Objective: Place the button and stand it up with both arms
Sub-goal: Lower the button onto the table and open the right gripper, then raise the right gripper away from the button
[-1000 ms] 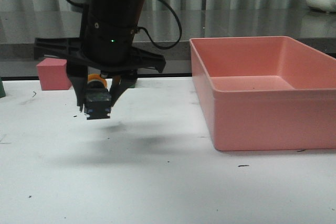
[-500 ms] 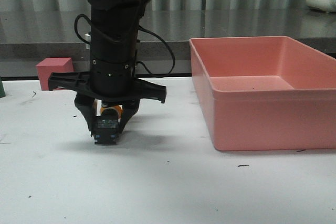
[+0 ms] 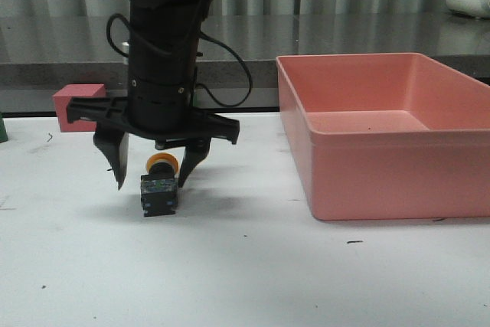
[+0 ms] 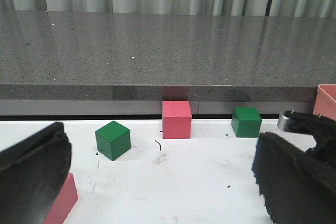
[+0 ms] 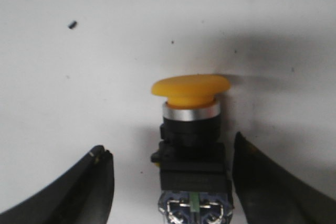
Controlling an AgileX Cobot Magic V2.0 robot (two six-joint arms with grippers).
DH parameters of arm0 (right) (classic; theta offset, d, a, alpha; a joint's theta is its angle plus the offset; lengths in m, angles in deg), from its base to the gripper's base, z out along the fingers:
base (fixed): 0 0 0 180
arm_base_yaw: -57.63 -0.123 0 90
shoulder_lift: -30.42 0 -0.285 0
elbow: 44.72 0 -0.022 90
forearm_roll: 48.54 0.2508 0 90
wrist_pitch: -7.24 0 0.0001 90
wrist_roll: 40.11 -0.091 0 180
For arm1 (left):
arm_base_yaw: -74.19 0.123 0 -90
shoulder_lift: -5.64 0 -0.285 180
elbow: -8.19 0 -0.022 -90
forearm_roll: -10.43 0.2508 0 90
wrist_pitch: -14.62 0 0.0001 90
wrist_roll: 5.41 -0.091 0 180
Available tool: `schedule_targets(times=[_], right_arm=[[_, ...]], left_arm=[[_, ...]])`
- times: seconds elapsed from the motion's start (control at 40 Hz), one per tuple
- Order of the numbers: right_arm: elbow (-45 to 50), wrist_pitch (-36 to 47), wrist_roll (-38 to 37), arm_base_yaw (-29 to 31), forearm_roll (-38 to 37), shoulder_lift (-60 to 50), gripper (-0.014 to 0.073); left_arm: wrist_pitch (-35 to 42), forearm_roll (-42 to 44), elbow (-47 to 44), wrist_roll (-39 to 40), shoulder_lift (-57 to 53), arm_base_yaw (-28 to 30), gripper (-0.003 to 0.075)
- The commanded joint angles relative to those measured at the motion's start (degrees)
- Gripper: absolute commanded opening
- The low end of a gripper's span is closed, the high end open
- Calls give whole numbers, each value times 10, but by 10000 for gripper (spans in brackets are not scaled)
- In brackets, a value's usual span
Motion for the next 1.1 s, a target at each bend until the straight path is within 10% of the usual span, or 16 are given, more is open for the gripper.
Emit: schedule_targets(times=[0.0, 0.25, 0.57, 0.9, 1.07], right_arm=[[-36, 6, 0, 2, -43, -75, 470], [-39, -27, 91, 4, -63, -159, -76], [42, -81, 272, 41, -57, -311, -61], [438, -8, 292, 276, -43, -663, -61], [628, 50, 292, 306, -53, -866, -61]], left_arm=[[40, -4, 21, 2, 7, 1, 671], [38, -4, 21, 2, 7, 1, 671], [36, -4, 21, 2, 7, 1, 671], [36, -4, 21, 2, 7, 1, 671], [36, -4, 21, 2, 7, 1, 671]])
